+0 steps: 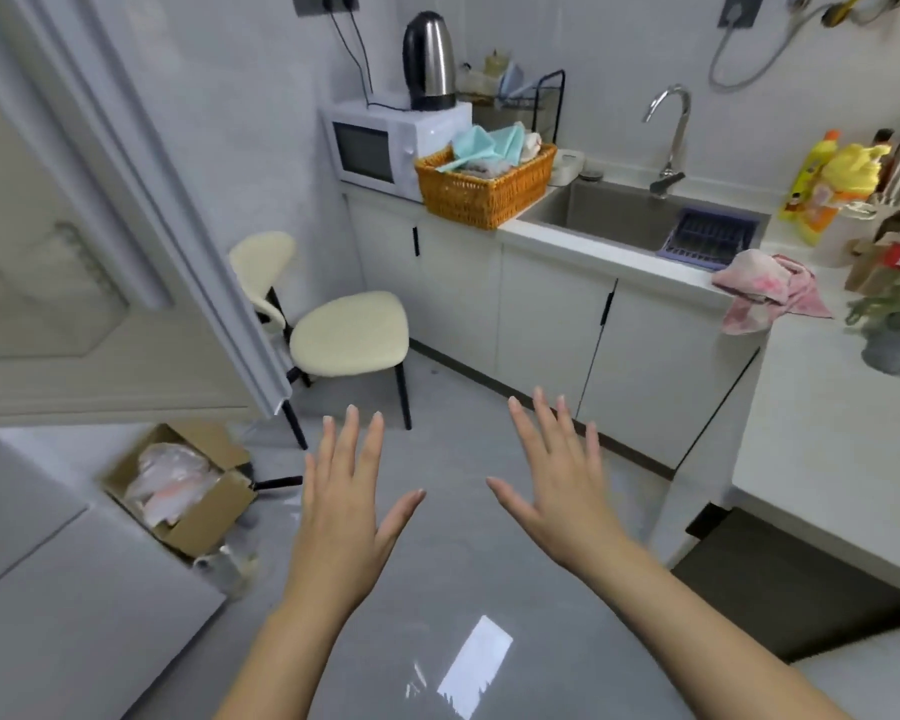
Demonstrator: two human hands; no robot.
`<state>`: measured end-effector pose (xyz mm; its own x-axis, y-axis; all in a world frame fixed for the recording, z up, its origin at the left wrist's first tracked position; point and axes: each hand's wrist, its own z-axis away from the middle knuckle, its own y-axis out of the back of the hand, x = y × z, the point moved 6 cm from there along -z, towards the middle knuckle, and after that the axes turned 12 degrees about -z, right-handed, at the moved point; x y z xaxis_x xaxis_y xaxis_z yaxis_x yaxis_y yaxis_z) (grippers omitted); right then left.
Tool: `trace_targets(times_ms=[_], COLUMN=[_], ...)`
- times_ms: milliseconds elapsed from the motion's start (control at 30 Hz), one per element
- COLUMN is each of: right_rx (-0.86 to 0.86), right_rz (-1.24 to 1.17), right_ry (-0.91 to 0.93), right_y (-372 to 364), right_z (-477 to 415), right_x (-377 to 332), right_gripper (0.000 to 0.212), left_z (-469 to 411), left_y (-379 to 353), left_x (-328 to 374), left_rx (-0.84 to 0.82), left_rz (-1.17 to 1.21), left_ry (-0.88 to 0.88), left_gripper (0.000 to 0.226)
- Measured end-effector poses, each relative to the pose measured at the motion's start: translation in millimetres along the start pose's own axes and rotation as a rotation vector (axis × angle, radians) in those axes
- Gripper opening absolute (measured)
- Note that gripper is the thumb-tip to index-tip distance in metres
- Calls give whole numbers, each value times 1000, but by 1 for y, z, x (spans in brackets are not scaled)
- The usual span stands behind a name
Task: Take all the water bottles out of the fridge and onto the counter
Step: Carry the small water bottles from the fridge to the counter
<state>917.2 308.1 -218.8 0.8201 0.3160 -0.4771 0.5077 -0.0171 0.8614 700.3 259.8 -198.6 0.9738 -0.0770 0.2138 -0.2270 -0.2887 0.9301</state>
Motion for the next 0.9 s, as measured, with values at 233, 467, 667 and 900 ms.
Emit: trace_targets(times_ms=[233, 467, 667, 900], right_rx=[-72, -122, -191, -297], right_rz=[-36, -53, -94, -100], right_ry=[193, 379, 481, 582], right_y=[-93, -143, -184, -237], right_z=[-11, -32, -46, -79], right_x=[-178, -310, -372, -435], right_gripper=[80, 76, 73, 75], left_z=[58, 100, 127, 138], left_y=[70, 132, 149, 154], left_x=[-154, -259, -317, -390], left_rx=[70, 116, 112, 74], left_rz=[-60, -117, -184, -278], left_ry=[114, 239, 350, 499], left_gripper=[80, 88, 84, 87])
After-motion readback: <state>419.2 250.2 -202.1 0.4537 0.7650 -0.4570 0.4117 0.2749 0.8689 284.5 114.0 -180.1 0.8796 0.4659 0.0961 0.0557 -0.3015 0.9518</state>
